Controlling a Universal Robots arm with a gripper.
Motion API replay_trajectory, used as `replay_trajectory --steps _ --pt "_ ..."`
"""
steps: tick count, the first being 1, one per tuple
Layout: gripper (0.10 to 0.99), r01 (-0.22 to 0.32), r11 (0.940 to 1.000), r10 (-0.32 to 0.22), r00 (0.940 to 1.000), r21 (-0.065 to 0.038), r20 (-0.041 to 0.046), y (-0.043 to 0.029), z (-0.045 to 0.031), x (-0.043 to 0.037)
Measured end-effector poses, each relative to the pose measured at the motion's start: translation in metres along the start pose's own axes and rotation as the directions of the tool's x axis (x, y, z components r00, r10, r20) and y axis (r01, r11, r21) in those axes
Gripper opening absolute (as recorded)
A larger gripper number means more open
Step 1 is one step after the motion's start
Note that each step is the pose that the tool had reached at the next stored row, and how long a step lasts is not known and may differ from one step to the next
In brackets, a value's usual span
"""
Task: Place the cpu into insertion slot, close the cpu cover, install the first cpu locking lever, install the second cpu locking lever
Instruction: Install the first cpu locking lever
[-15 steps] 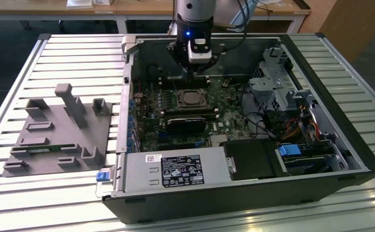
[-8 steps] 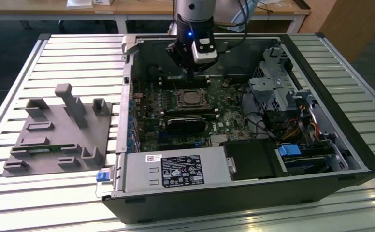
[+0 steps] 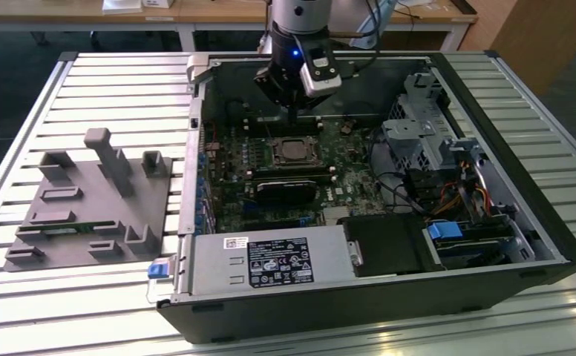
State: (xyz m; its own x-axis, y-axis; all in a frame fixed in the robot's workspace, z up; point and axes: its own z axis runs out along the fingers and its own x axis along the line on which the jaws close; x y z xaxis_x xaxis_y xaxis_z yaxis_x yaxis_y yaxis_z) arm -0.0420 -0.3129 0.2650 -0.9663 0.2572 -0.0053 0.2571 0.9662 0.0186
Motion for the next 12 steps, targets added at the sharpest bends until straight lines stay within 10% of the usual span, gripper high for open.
replay_trajectory --steps 12 --pt "0.106 0.126 0.992 -0.126 0.992 -0.001 -0.0022 -0.0009 0.0002 0.0032"
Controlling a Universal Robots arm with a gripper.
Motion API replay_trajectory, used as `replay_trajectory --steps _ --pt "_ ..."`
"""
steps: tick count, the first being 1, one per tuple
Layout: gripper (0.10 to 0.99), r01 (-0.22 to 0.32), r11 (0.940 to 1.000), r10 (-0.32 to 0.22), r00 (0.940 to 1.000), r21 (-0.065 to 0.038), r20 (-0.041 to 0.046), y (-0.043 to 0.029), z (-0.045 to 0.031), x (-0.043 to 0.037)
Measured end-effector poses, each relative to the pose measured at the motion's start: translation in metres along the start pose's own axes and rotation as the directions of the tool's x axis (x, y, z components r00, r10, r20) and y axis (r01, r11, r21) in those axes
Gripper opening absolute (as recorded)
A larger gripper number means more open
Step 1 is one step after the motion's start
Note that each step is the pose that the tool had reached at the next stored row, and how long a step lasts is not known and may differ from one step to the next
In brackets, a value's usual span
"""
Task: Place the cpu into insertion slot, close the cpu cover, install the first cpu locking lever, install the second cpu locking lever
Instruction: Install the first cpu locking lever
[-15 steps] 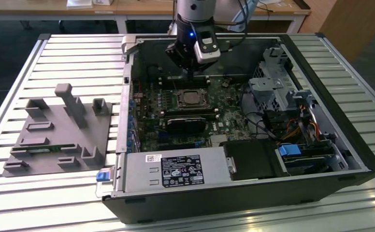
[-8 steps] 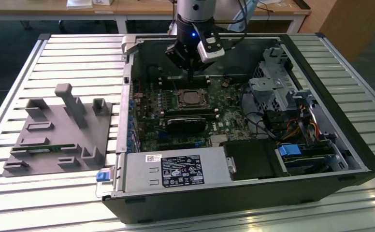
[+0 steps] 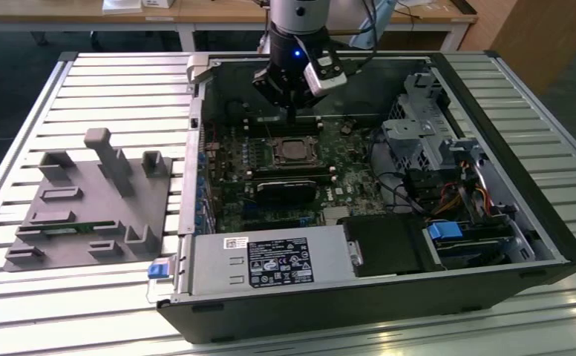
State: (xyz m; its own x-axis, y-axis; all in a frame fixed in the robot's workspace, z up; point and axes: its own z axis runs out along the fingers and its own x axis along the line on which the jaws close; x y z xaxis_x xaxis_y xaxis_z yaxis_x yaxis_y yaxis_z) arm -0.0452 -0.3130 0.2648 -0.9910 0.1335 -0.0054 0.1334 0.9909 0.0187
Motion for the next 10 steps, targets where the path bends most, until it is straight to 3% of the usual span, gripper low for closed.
replay_trajectory --steps 4,10 --pt "0.106 0.012 0.9999 -0.012 0.9999 0.0 0.0 -0.0006 0.0002 0.0049" --pt "0.106 0.094 0.9956 -0.094 0.9956 -0.002 -0.0015 -0.0008 0.0009 0.0055"
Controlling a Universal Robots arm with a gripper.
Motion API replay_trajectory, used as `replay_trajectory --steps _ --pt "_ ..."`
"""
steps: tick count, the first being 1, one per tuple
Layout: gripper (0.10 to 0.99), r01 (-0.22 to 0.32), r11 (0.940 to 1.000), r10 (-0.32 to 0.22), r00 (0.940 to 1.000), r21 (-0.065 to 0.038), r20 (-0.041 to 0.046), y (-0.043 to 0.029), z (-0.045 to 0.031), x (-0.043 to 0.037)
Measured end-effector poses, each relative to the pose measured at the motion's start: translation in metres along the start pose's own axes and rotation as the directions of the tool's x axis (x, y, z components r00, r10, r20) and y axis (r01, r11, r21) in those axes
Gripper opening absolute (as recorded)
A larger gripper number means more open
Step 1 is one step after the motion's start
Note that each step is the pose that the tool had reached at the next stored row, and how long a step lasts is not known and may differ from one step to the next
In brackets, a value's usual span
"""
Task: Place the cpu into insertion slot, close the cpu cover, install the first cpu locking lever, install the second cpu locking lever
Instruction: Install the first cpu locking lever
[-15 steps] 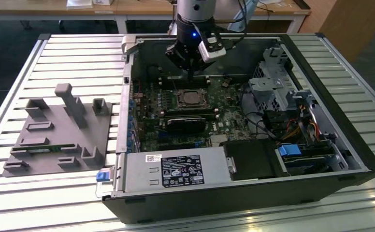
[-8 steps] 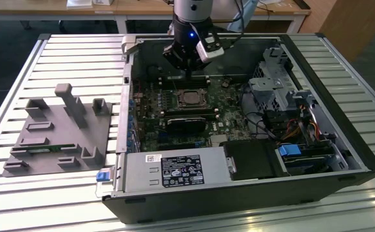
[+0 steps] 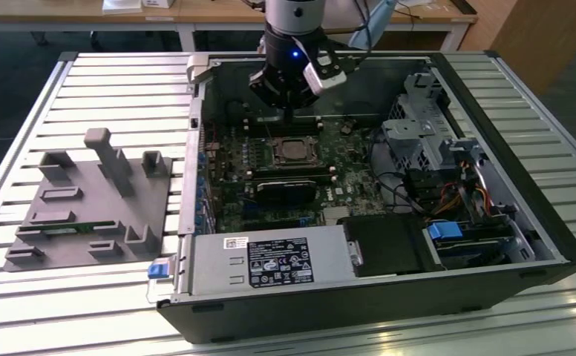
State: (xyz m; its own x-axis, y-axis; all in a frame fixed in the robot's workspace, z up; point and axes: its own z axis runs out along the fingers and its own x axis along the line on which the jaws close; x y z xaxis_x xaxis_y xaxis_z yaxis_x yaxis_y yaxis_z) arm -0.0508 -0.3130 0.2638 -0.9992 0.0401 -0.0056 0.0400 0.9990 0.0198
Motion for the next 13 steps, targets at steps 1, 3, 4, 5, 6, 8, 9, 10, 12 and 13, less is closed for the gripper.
replay_trajectory --steps 1,3,4,5,6,8,9,10,12,13 --pt "0.106 0.003 1.0 -0.003 1.0 0.0 0.0 0.0 0.0002 0.0013" --pt "0.106 0.004 1.0 -0.004 1.0 0.0 0.0008 -0.0002 0.0003 0.0063" --pt "0.106 0.004 1.0 -0.004 1.0 0.0 0.0016 -0.0003 0.0004 0.0089" --pt "0.106 0.004 1.0 -0.004 1.0 0.0 0.0021 -0.0004 0.0004 0.0107" --pt "0.106 0.005 1.0 -0.005 1.0 0.0 0.0026 -0.0005 0.0004 0.0123" --pt "0.106 0.005 1.0 -0.005 1.0 0.0 0.0037 -0.0006 0.0004 0.0151" --pt "0.106 0.006 1.0 -0.006 1.0 0.0 0.0044 -0.0006 0.0004 0.0162" --pt "0.106 0.006 1.0 -0.006 1.0 0.0 0.0051 -0.0007 0.0004 0.0173" --pt "0.106 0.006 1.0 -0.006 1.0 0.0 0.0065 -0.0008 0.0004 0.0198" --pt "0.106 0.006 1.0 -0.006 1.0 0.0 0.0074 -0.0008 0.0004 0.021"
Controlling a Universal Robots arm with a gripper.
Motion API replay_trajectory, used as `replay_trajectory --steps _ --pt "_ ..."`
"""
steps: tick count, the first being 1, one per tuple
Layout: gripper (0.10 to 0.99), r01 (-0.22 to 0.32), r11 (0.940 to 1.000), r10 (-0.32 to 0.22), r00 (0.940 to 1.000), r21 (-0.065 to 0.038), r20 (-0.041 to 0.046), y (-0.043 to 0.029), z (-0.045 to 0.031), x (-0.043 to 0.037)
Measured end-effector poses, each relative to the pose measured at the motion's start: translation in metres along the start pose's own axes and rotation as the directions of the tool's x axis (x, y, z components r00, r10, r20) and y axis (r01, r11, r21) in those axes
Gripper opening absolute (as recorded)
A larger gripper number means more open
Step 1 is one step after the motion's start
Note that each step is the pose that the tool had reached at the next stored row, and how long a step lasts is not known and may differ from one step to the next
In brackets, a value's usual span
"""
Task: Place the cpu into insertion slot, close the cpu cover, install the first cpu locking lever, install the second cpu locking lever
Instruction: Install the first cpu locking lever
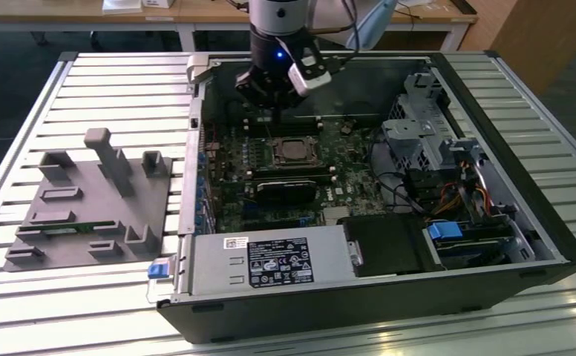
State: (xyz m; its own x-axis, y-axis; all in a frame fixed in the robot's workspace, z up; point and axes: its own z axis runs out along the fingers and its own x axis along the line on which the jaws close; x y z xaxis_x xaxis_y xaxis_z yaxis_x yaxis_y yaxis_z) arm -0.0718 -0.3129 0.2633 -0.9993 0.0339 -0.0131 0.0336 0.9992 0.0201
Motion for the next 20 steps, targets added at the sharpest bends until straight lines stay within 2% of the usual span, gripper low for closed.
replay_trajectory --steps 7,20 --pt "0.106 0.002 1.0 -0.002 1.0 0.0 0.0038 -0.0003 -0.0001 0.0083" --pt "0.106 0.006 1.0 -0.006 1.0 0.0 0.0069 0.0008 0.0002 0.029"
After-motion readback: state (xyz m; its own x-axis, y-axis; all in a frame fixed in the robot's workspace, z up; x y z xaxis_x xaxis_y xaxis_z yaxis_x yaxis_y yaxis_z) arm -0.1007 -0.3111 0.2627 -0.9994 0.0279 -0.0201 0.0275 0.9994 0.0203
